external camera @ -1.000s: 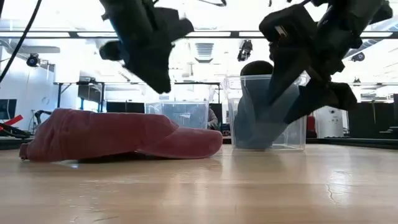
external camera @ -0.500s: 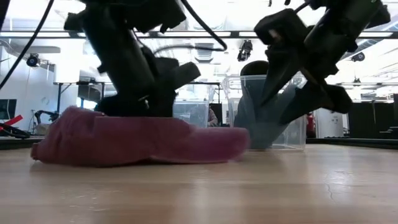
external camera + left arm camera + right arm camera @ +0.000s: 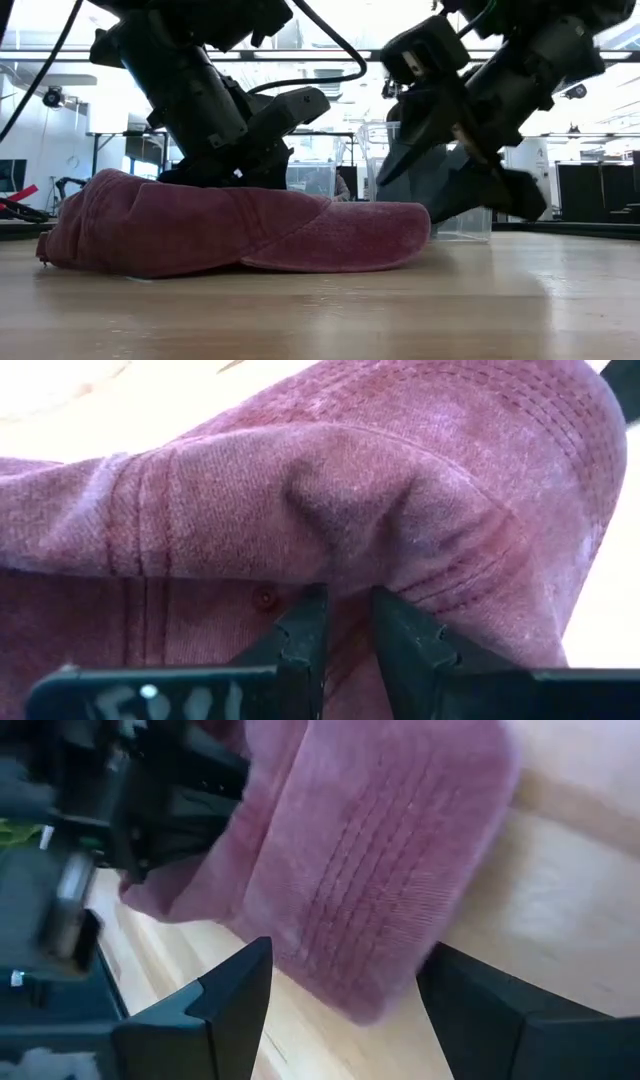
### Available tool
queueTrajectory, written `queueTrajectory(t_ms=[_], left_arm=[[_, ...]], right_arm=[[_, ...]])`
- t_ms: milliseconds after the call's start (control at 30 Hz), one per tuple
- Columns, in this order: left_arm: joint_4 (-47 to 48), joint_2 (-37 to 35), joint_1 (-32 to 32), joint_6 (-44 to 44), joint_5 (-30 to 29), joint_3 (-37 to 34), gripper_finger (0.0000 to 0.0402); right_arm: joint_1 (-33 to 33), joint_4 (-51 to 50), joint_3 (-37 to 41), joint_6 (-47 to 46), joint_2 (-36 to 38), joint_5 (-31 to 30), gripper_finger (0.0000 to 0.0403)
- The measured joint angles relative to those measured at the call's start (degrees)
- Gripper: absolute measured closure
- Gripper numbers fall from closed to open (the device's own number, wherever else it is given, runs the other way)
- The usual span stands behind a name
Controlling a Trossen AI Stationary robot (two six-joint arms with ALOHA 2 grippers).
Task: Pick & Place hat
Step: Put the red cap into the left transparent bin
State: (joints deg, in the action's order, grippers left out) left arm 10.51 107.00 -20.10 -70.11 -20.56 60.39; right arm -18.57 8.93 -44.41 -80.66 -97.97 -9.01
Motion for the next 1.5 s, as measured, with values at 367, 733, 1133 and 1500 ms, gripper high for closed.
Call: queueTrajectory(t_ms=[367,733,1133,1500], left_arm=[[-4.89,-0.93,-0.72,6.44,0.13,3.81,0.0321],[22.90,-17.50,-6.29,10.58,-23.10,18.50,0.0321],[28.55,-27.96,-19.26,27.33,-65.69,33.60,0.0321],[28.73,-26.36,-18.47,22.10,-64.97,31.01,0.0321]], right_arm=[[0.09,18.33,0.13,8.43,-3.22,0.46,0.0202],[0.91,9.88,0.18,21.55,12.85,-0.33,0.0384],[10.85,-14.31,-18.61,41.81,27.40,-20.41,0.0388],[37.74,-32.77,-41.94,42.45,1.58,13.08,0.0389]])
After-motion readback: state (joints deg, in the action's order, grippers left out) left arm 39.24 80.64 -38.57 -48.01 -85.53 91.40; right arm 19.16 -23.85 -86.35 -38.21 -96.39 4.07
